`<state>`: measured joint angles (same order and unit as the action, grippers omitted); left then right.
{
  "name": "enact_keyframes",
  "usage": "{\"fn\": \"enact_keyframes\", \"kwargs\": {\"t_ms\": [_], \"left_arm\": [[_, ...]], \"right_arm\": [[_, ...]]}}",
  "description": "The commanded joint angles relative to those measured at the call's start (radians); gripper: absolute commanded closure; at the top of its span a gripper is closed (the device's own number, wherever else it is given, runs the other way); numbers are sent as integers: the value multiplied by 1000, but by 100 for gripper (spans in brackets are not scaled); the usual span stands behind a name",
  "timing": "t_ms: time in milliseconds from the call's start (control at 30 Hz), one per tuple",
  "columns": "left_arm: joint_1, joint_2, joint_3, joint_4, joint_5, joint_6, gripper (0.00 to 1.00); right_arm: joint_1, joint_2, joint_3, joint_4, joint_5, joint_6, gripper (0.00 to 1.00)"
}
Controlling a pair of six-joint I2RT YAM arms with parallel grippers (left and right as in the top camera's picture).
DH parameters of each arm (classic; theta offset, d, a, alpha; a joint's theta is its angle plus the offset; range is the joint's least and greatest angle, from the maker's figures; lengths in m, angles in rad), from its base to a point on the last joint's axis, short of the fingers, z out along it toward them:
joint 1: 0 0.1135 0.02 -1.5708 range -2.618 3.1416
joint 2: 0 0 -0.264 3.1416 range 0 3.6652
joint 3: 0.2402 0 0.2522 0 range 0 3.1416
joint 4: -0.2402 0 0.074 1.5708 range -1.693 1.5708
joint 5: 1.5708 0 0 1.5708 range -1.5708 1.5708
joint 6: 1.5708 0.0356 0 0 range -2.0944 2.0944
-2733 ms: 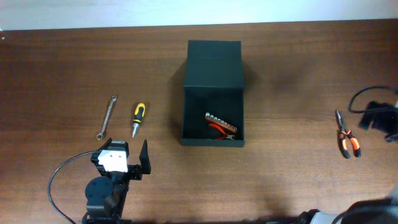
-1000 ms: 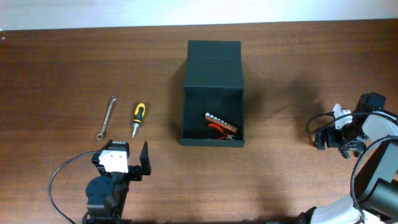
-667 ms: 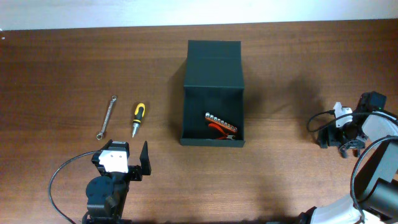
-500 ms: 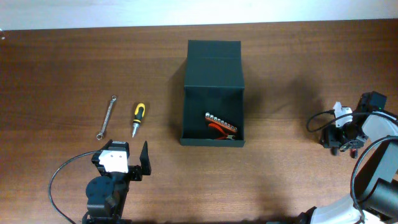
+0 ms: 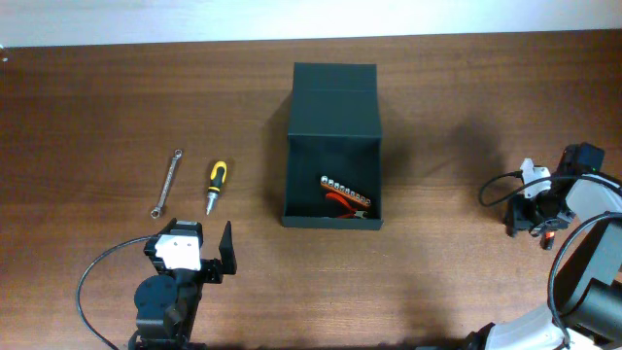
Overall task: Pack container
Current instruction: 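Lower the right gripper and grasp the orange-black pliers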
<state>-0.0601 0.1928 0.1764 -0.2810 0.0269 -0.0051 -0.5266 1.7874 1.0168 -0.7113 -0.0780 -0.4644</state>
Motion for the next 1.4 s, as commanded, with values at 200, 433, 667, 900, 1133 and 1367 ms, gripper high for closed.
{"fn": "enact_keyframes", "kwargs": {"t_ms": [200, 433, 667, 900, 1133, 1367], "left_arm": [[-3, -2, 21, 2, 13, -10, 1], [-3, -2, 21, 3, 13, -10, 1], [-3, -2, 21, 3, 20, -10, 1], [-3, -2, 21, 3, 22, -10, 1], [-3, -2, 21, 3, 22, -10, 1], [-3, -2, 21, 3, 22, -10, 1]], "right_arm": [[3, 0, -9, 35, -24, 13, 79], [3, 0, -9, 36, -24, 13, 92], [3, 0, -9, 35, -23, 13, 96], [3, 0, -9, 35, -24, 13, 96], [16, -4, 50, -6, -24, 147, 96], [109, -8, 301, -234, -23, 152, 96]]}}
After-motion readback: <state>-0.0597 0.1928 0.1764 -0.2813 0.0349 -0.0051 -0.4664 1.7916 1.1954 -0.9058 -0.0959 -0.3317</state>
